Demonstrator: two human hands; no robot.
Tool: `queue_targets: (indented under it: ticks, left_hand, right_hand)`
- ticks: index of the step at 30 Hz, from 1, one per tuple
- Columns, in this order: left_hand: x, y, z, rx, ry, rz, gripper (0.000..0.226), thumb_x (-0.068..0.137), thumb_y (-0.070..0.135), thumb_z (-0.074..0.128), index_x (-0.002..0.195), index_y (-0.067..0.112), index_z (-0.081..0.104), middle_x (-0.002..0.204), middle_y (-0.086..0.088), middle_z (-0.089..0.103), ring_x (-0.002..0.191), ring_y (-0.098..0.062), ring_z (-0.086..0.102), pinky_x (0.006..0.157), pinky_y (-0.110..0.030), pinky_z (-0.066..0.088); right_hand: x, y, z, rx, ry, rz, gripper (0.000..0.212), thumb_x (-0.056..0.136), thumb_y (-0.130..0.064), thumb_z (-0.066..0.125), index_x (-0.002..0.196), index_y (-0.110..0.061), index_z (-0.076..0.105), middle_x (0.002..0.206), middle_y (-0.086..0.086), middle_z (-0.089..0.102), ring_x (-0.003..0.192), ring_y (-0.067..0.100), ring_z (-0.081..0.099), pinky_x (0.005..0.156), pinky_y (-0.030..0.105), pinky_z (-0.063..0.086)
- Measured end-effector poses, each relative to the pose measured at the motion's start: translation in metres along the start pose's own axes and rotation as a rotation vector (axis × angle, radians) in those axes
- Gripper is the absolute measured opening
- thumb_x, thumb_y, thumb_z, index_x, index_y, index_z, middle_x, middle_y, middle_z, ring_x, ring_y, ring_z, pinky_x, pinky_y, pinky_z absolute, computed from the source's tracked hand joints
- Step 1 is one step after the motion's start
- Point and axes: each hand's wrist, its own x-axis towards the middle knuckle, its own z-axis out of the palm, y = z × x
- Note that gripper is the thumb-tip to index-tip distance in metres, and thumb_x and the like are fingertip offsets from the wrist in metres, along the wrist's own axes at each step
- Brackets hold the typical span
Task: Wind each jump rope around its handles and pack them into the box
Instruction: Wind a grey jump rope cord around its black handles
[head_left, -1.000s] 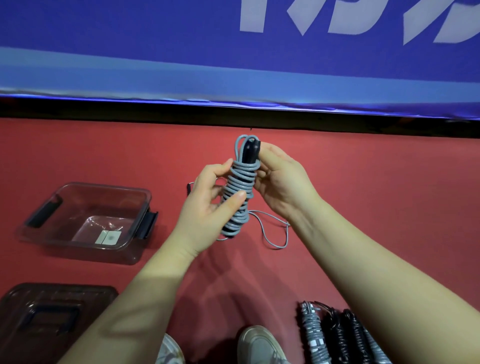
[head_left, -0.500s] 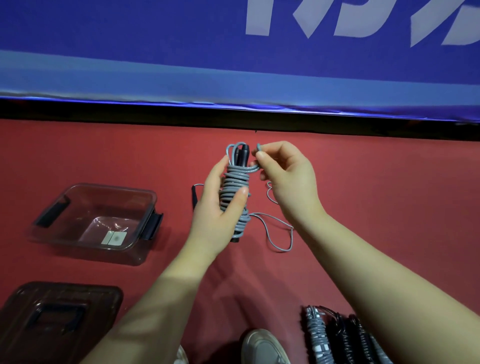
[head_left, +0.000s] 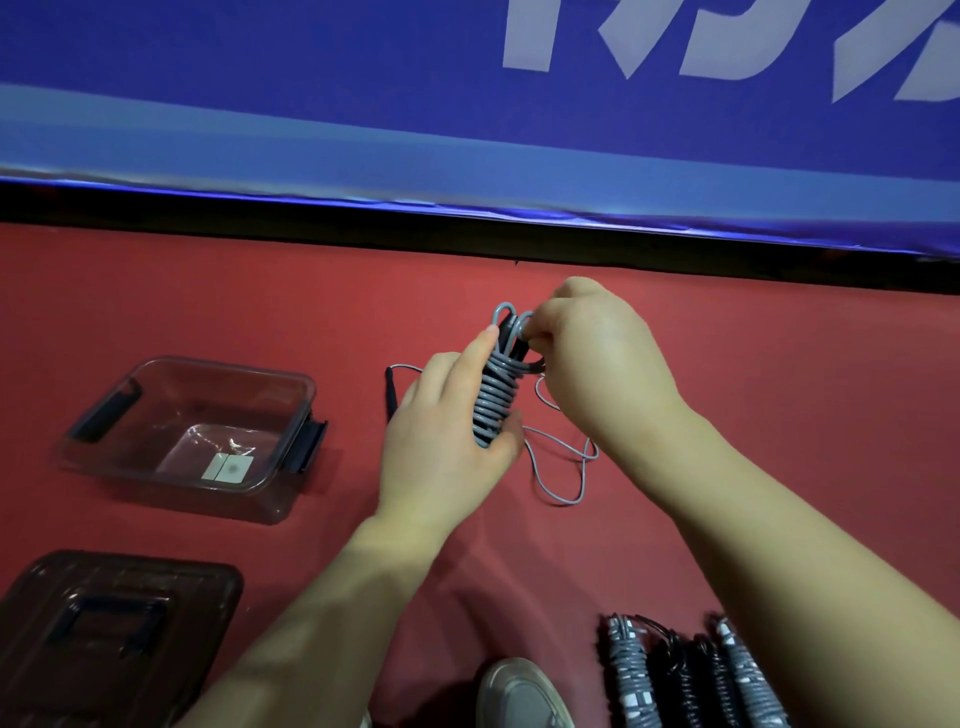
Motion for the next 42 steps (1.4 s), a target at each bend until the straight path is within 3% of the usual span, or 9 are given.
queue_targets:
  ticks: [2,6,9,12,15,17,23,33,42]
  left_hand:
    - [0.001,0.000,0.000,0.030,-0.001,0.035,0.066,0.071,0.037,0.054,0.135,0.018,0.049,0.102,-0.002,0.060,0.088,-0.018,0.053,0.073,-0.024,0.037]
    - [0.003,-0.003,-0.004,0.032,-0.056,0.065,0.067,0.072,0.041,0.051,0.137,0.022,0.047,0.102,0.003,0.059,0.088,-0.017,0.056,0.072,-0.022,0.038]
    - [0.001,-0.005,-0.006,-0.002,-0.074,0.072,0.067,0.073,0.042,0.051,0.137,0.025,0.045,0.104,0.004,0.058,0.090,-0.015,0.056,0.072,-0.021,0.039]
    - [-0.001,-0.004,-0.006,-0.079,-0.091,0.073,0.065,0.072,0.041,0.052,0.135,0.030,0.038,0.104,0.003,0.057,0.091,-0.013,0.054,0.072,-0.023,0.042]
    - [-0.001,-0.004,-0.008,-0.085,-0.116,0.105,0.067,0.072,0.042,0.052,0.136,0.032,0.035,0.107,0.006,0.056,0.095,-0.012,0.055,0.074,-0.027,0.048]
    - [-0.001,-0.005,-0.010,-0.053,-0.121,0.130,0.067,0.072,0.042,0.052,0.136,0.031,0.036,0.109,0.006,0.057,0.096,-0.013,0.057,0.073,-0.027,0.050]
    - [-0.002,0.002,-0.007,-0.009,-0.016,0.012,0.065,0.071,0.041,0.052,0.132,0.020,0.049,0.106,0.000,0.060,0.095,-0.015,0.056,0.075,-0.022,0.040]
    - [0.008,0.015,0.000,-0.018,-0.046,-0.041,0.068,0.071,0.034,0.061,0.136,0.018,0.049,0.109,0.000,0.058,0.096,-0.009,0.049,0.072,-0.024,0.040]
    - [0.011,0.022,-0.007,-0.060,-0.104,-0.087,0.075,0.078,0.031,0.068,0.145,0.024,0.035,0.108,0.005,0.052,0.097,-0.017,0.054,0.068,-0.022,0.031]
  right_hand:
    - [0.000,0.004,-0.002,0.052,0.080,-0.010,0.008,0.088,-0.010,0.055,0.085,-0.016,0.059,0.086,0.003,0.051,0.077,0.028,0.052,0.067,0.034,0.043]
    - [-0.001,0.019,0.005,0.364,0.148,-0.007,0.042,0.081,-0.006,0.065,0.071,-0.026,0.030,0.086,0.005,0.066,0.078,0.028,0.061,0.070,0.042,0.049]
    - [-0.009,0.029,0.019,0.419,0.250,-0.080,0.044,0.081,-0.005,0.065,0.071,-0.033,0.034,0.083,0.003,0.065,0.083,0.021,0.063,0.072,0.038,0.049]
    - [-0.015,0.033,0.027,0.491,0.377,-0.150,0.041,0.081,-0.002,0.067,0.073,-0.030,0.037,0.080,0.005,0.066,0.084,0.003,0.062,0.071,0.019,0.047]
    - [-0.014,0.036,0.024,0.481,0.438,-0.160,0.033,0.081,-0.017,0.069,0.074,-0.030,0.039,0.076,0.001,0.067,0.078,0.011,0.064,0.069,0.029,0.046]
    - [-0.013,0.034,0.020,0.508,0.401,-0.110,0.038,0.080,-0.019,0.070,0.071,-0.032,0.035,0.075,-0.001,0.066,0.073,0.016,0.061,0.068,0.030,0.046]
    - [-0.008,0.027,0.016,0.698,0.167,0.032,0.031,0.078,0.002,0.068,0.077,-0.026,0.054,0.075,-0.016,0.062,0.067,-0.005,0.059,0.068,0.010,0.045]
    - [-0.004,0.031,0.021,0.708,0.270,0.055,0.037,0.078,0.000,0.070,0.083,-0.036,0.066,0.086,-0.018,0.061,0.084,-0.002,0.061,0.081,0.012,0.047]
    - [-0.004,0.026,0.019,0.528,0.307,-0.068,0.008,0.082,-0.004,0.069,0.080,-0.008,0.075,0.080,-0.005,0.057,0.071,-0.012,0.054,0.067,0.002,0.038]
